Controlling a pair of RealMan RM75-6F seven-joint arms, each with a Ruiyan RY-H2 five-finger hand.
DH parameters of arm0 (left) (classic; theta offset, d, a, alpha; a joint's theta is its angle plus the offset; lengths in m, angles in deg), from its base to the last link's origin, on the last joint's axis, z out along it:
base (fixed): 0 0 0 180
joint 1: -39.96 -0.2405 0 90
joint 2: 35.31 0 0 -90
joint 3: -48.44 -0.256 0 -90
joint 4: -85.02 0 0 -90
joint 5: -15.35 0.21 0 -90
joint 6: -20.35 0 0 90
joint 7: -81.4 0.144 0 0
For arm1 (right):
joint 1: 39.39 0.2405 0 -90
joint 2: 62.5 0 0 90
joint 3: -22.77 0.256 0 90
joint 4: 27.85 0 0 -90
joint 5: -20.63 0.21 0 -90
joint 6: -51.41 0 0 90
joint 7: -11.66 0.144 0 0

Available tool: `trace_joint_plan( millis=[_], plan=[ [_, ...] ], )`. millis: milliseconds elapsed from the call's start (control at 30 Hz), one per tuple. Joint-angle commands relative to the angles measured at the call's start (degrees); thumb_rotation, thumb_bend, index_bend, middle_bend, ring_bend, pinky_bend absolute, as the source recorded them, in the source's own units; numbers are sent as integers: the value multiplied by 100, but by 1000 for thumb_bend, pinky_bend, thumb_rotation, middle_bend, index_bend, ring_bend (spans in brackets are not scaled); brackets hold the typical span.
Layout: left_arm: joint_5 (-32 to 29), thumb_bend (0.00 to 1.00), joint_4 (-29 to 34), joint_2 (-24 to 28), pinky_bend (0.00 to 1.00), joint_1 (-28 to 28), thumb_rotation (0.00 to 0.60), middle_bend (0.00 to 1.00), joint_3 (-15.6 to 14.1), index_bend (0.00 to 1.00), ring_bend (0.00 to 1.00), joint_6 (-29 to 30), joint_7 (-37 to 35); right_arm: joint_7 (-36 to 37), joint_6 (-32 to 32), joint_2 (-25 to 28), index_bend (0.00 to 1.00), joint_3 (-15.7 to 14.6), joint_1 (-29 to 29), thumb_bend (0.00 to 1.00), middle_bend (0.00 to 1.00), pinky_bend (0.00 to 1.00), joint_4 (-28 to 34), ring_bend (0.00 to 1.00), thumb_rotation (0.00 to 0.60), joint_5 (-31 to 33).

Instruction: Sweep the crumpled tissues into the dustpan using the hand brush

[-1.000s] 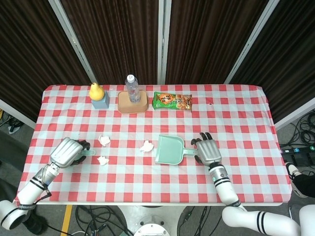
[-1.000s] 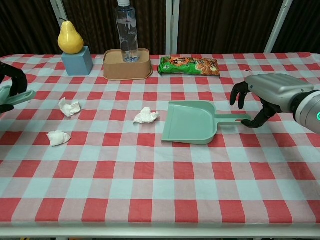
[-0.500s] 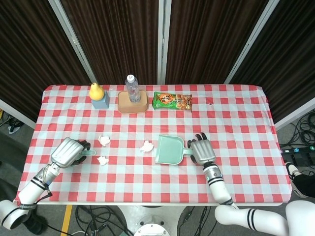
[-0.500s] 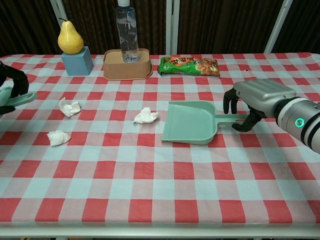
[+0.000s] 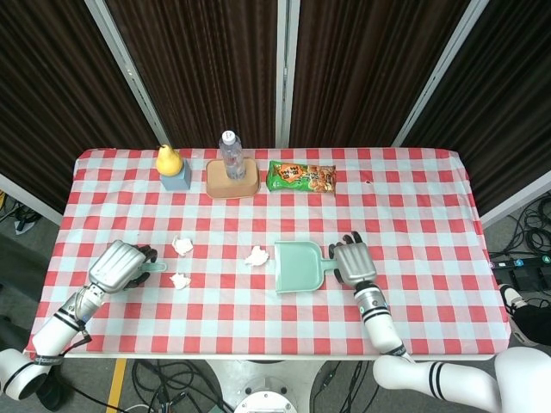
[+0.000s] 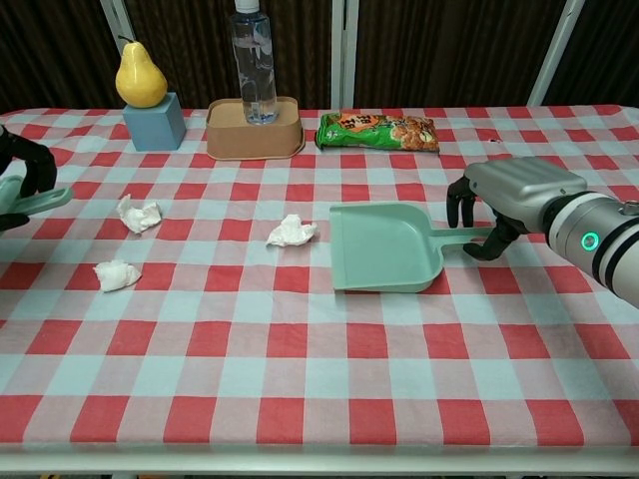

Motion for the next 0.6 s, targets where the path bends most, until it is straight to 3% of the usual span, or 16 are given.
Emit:
trace_joint_plan(
  millis=[33,600],
  plan=[
    [1,387,-14,-7,885,1,600,538,4,495,682,-11,-5,9,-7,-4,481,-4,17,280,434,128,-8,194,600,10],
    [28,389,-53,-25,885,0,600,538,17,495,682,-46,-59,17,-45,-32,390,-25,144,278,389,128,-63,191,600,112]
  ],
)
